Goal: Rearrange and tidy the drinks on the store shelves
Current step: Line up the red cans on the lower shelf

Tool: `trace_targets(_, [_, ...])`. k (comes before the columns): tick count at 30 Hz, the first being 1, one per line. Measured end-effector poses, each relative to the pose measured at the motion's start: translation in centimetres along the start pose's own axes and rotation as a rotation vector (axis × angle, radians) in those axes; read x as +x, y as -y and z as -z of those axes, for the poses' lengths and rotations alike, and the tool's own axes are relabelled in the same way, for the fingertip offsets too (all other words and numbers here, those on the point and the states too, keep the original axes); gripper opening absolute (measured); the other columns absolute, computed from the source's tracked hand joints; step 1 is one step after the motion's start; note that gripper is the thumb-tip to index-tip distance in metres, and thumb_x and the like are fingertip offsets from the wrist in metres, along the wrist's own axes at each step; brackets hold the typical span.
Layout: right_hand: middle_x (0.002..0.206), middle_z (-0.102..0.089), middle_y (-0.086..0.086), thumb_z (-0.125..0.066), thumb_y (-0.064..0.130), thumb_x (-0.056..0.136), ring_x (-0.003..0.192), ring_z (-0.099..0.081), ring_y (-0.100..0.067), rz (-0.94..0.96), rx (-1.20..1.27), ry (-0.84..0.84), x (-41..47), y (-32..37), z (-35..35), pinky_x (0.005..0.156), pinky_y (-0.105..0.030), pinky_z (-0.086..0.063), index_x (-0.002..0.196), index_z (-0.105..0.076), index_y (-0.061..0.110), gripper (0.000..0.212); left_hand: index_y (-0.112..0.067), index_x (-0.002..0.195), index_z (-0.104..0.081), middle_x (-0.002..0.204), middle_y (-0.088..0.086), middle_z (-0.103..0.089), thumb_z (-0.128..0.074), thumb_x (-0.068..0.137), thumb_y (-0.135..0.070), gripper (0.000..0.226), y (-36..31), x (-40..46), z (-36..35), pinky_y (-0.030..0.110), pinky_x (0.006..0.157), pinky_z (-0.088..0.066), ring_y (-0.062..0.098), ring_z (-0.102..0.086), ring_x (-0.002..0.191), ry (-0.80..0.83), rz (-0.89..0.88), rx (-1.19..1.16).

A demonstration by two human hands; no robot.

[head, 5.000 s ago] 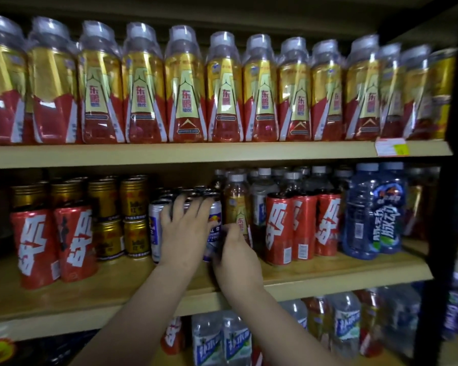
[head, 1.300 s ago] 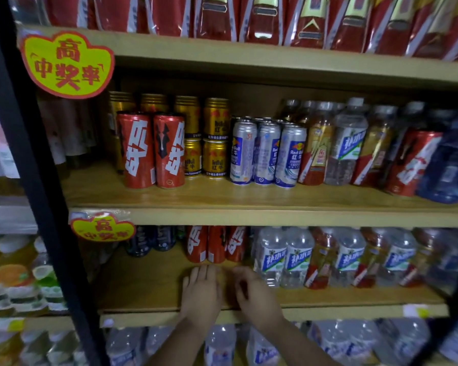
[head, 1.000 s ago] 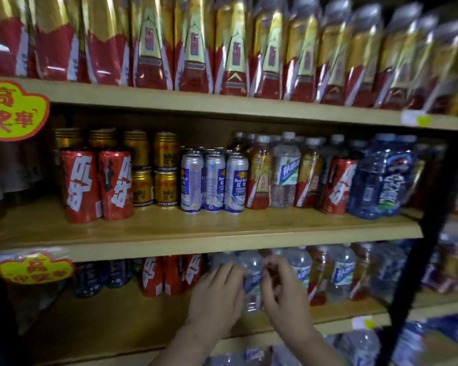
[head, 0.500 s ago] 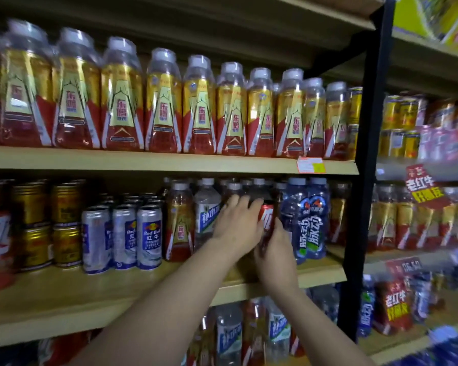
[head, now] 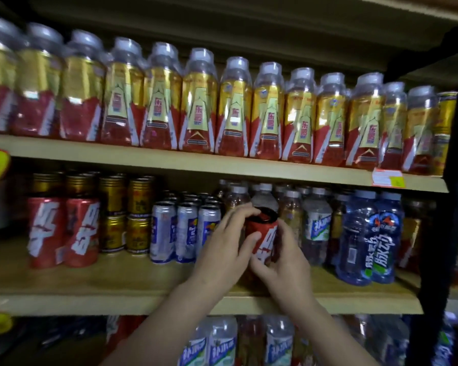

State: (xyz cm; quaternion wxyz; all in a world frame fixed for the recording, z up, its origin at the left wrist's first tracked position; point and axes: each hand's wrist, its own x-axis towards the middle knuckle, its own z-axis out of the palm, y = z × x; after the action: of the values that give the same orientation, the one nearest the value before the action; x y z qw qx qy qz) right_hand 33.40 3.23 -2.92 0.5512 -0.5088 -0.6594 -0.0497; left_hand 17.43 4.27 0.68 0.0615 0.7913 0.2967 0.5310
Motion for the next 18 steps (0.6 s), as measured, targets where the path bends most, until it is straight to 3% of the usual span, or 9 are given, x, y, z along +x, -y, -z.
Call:
trace_targets(3, [0.118, -0.060, 0.029, -0.068, 0.061, 0.077, 0.102, -0.064, 0.002, 0.028, 0.172, 0.040, 0.2, 3.7, -4.4, 0.079, -0.038, -0.059, 0.148, -0.025, 0.047, 0.084, -0.044, 0.141, -0.036, 0.150, -0.023, -0.036, -0.056, 0.100, -0.028, 0.048, 2.2, -1.8, 5.3, 0.035, 0.106, -0.047, 0.003, -0.045, 0.133, -0.025, -0.006, 0.083])
trace_targets(5, [0.122, -0.060, 0.025, -0.071, 0.059, 0.076, 0.102, -0.066, -0.004, 0.065, 0.239, 0.062, 0.4, 6.0, -7.2, 0.078, -0.043, -0.060, 0.151, -0.019, 0.051, 0.091, -0.042, 0.143, -0.035, 0.148, -0.020, -0.039, -0.056, 0.100, -0.029, 0.050, 3.8, -2.8, 8.9, 0.031, 0.107, -0.045, 0.003, -0.044, 0.133, -0.035, 0.004, 0.208])
trace_targets(10, [0.111, -0.051, 0.047, -0.070, 0.065, 0.077, 0.086, -0.065, 0.005, 0.141, 0.186, 0.150, 0.6, 10.2, -13.3, 0.062, -0.033, -0.060, 0.149, -0.015, 0.058, 0.092, -0.030, 0.145, -0.040, 0.144, -0.011, -0.048, -0.058, 0.097, -0.028, 0.051, 8.0, -4.3, 16.6, 0.030, 0.112, -0.038, 0.008, -0.040, 0.133, -0.103, 0.082, 0.612])
trace_targets(14, [0.104, -0.060, 0.032, -0.071, 0.065, 0.077, 0.076, -0.064, 0.007, 0.134, 0.153, 0.177, 1.4, 12.0, -16.0, 0.055, -0.025, -0.055, 0.141, -0.014, 0.065, 0.086, -0.018, 0.142, -0.048, 0.140, 0.002, -0.055, -0.063, 0.092, -0.035, 0.055, 10.2, -3.6, 20.4, 0.042, 0.108, -0.039, 0.025, -0.040, 0.134, -0.137, 0.115, 0.957])
trace_targets(18, [0.107, -0.064, 0.017, -0.073, 0.061, 0.077, 0.085, -0.067, -0.007, 0.118, 0.121, 0.210, 1.9, 12.6, -17.4, 0.063, -0.038, -0.061, 0.139, -0.020, 0.056, 0.082, -0.016, 0.136, -0.052, 0.133, 0.006, -0.058, -0.059, 0.090, -0.057, 0.062, 12.1, -3.0, 21.8, 0.047, 0.103, -0.034, 0.032, -0.038, 0.137, -0.093, 0.269, 1.195])
